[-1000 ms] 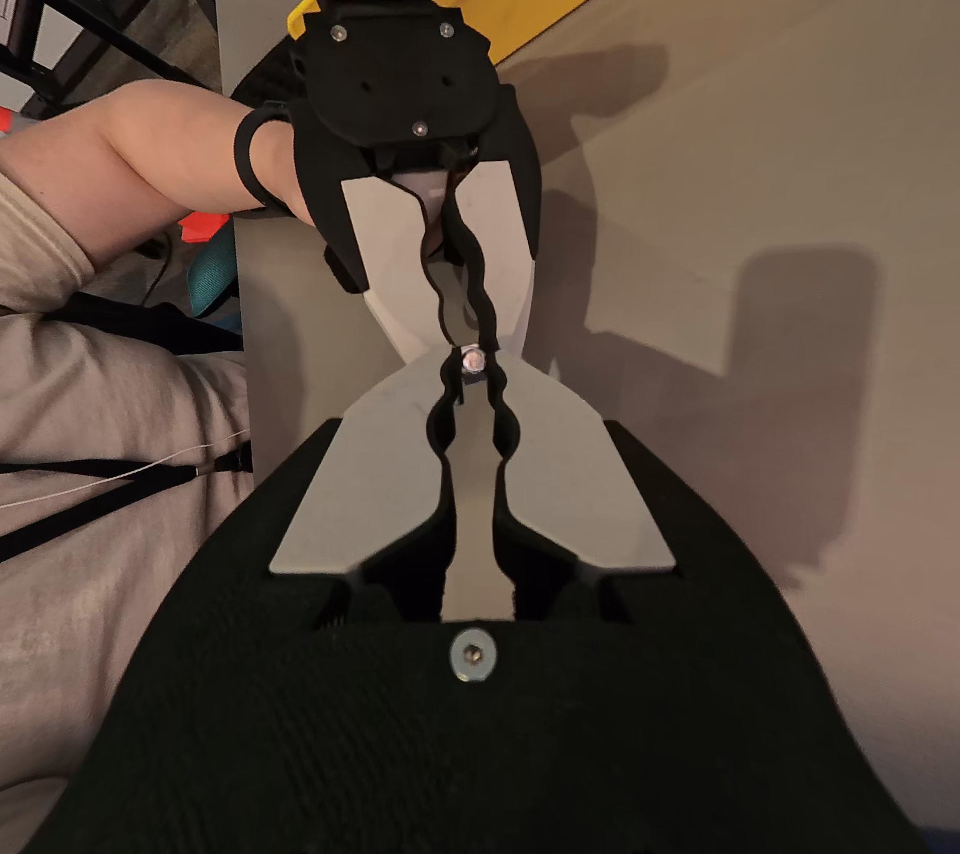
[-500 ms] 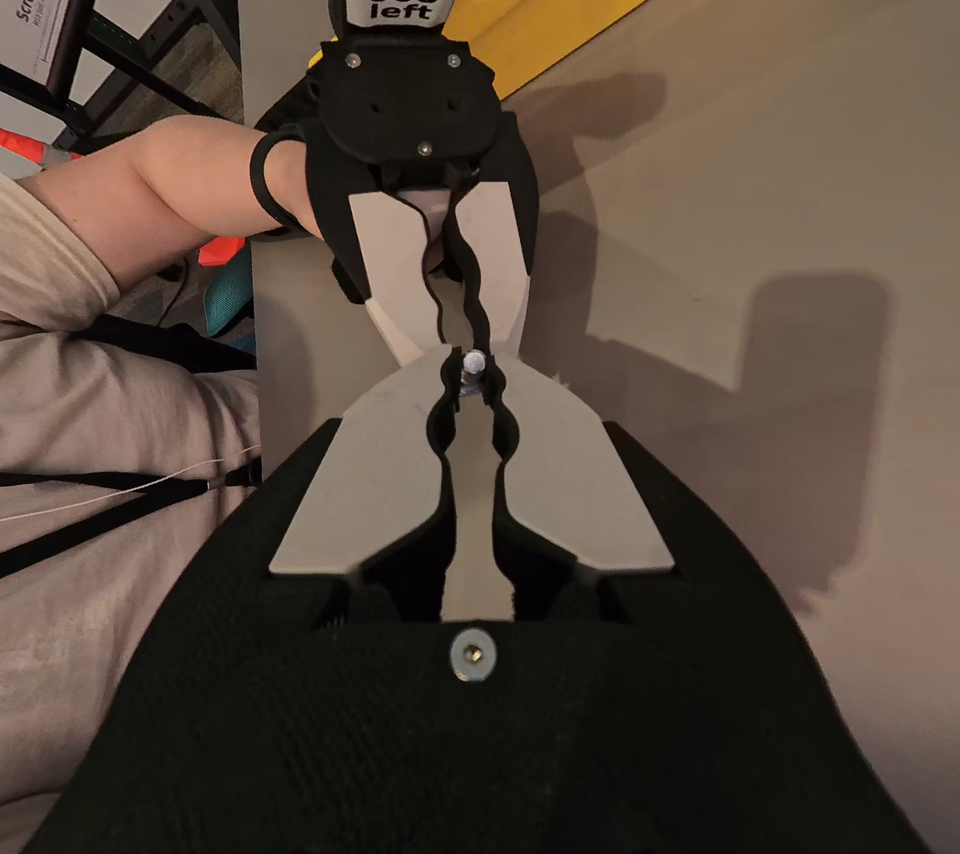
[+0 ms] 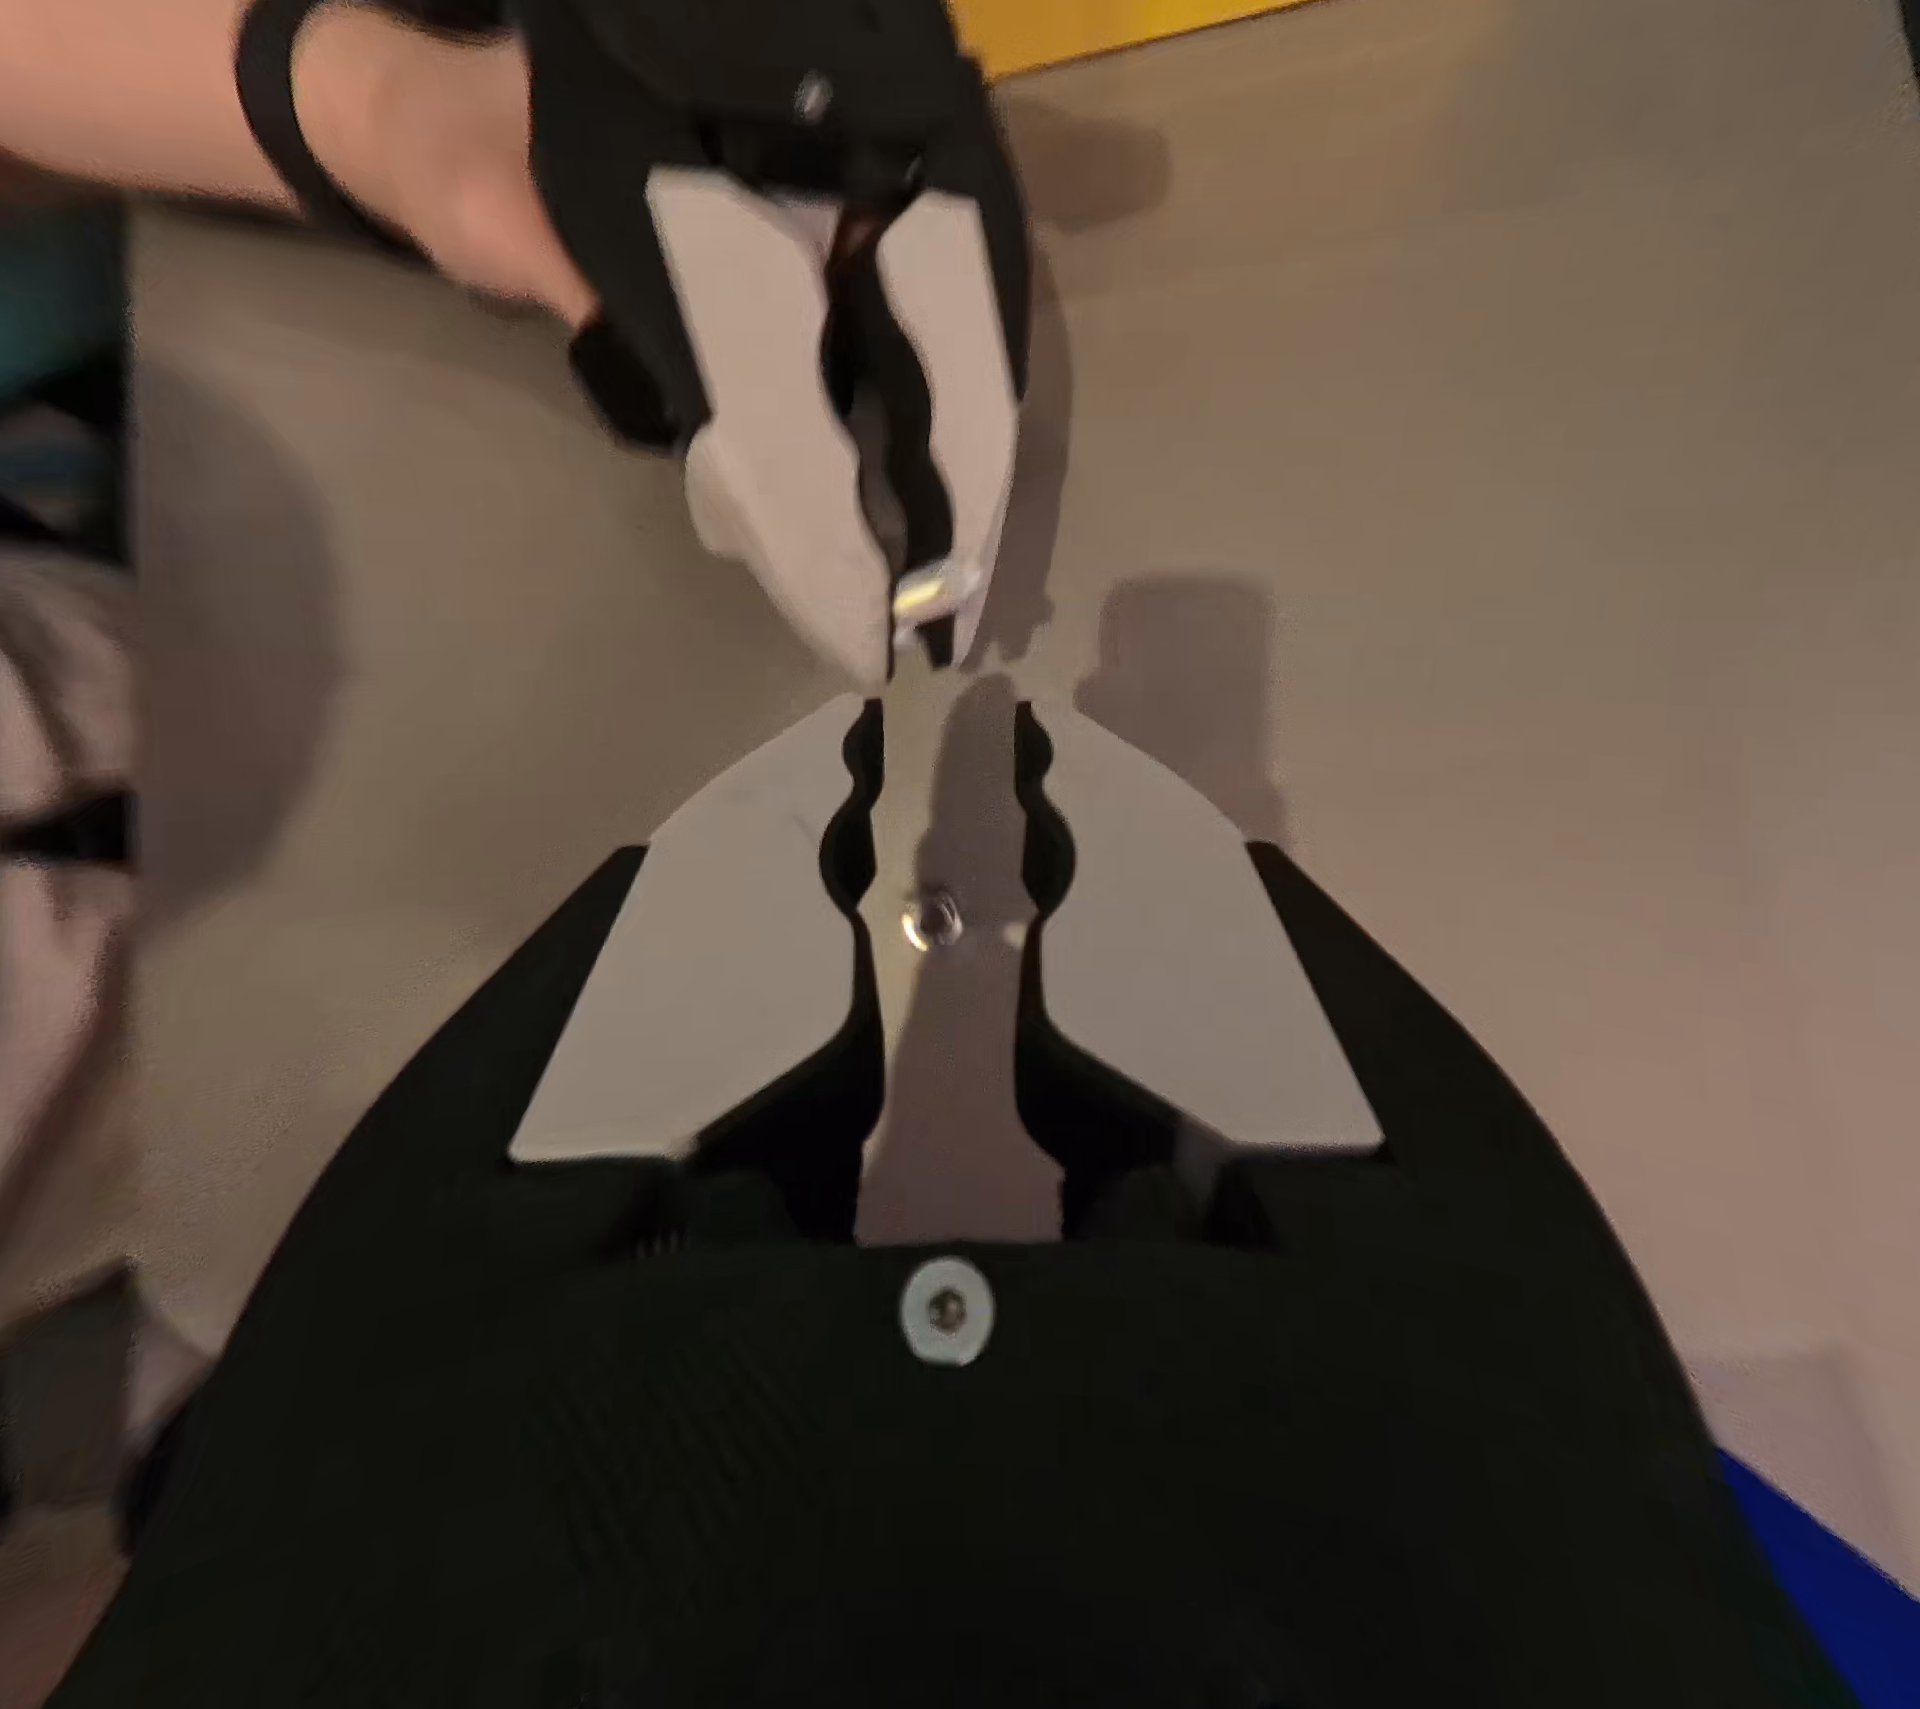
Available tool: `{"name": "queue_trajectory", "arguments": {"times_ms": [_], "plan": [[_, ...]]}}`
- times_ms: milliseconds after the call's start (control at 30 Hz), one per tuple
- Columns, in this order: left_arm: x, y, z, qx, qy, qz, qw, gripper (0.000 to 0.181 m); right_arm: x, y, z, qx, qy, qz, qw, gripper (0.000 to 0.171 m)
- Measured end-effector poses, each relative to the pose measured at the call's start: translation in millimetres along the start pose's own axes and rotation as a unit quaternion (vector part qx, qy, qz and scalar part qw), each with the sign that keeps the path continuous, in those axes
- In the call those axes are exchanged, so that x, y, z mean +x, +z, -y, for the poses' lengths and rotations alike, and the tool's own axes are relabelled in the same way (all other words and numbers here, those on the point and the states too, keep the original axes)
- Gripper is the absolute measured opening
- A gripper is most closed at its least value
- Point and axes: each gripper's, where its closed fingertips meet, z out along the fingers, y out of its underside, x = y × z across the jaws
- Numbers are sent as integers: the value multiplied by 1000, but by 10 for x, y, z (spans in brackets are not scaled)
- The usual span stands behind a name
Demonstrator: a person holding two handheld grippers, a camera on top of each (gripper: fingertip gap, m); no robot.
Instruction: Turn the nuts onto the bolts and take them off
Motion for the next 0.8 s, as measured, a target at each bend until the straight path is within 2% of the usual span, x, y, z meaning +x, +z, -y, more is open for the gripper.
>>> {"name": "queue_trajectory", "arguments": {"times_ms": [100,167,333,533,800], "plan": [[-53,-40,46,16,11,23,1000,10,-100,45,-345,-102,-139,-33,984,28],[-64,-50,61,21,28,35,999,10,-119,86,-527,-163,-186,-50,968,31],[-48,-28,40,17,36,39,998,10,-200,201,-555,-166,-201,-27,965,31],[-48,-26,3,12,27,29,999,10,-158,334,-846,-228,-199,-20,953,31],[8,-12,-18,3,33,15,999,10,-62,444,-971,-260,-198,-24,945,26]]}}
